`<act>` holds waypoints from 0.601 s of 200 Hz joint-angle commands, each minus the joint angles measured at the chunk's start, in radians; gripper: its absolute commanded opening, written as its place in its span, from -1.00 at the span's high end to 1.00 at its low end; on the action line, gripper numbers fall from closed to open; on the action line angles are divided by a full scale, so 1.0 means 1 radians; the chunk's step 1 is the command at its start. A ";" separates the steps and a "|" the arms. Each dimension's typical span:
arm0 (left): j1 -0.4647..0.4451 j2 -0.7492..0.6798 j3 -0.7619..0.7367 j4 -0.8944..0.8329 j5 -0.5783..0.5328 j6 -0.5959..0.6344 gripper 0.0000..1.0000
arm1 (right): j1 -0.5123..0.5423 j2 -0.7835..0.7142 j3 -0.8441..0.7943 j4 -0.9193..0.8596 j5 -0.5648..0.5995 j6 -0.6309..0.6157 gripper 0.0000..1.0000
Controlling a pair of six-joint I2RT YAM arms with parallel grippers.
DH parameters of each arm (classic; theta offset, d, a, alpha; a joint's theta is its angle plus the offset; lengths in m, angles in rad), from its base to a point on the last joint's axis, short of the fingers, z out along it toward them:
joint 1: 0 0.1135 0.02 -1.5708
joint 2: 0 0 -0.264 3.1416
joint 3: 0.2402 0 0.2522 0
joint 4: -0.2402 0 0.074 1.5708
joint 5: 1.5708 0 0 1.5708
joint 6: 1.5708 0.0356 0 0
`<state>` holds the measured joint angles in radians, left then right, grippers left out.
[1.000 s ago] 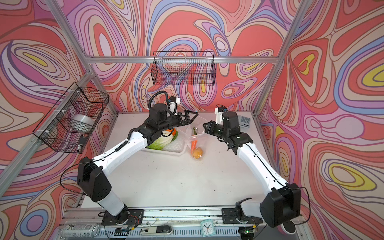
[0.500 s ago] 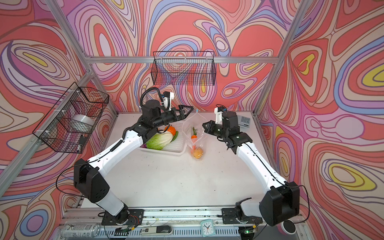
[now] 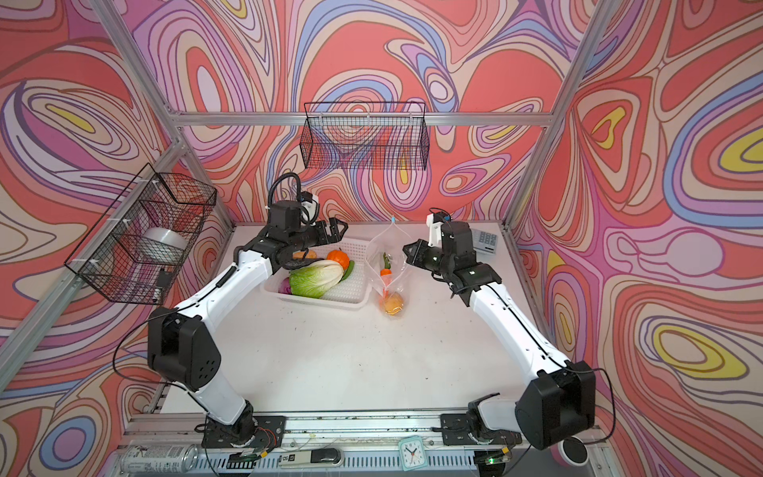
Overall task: Place the food in the zip-top bag and seal the zipper
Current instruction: 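Reach the left gripper into the basket and grasp the orange pumpkin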
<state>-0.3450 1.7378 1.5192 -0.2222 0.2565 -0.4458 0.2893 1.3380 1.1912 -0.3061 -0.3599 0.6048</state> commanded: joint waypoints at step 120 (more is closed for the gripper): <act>-0.004 0.515 0.443 -0.516 -0.149 0.263 -0.93 | -0.002 -0.012 -0.005 0.013 0.027 -0.002 1.00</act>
<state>-0.3462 2.1983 1.9148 -0.6342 0.1181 -0.2142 0.2893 1.3380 1.1912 -0.3058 -0.3473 0.6075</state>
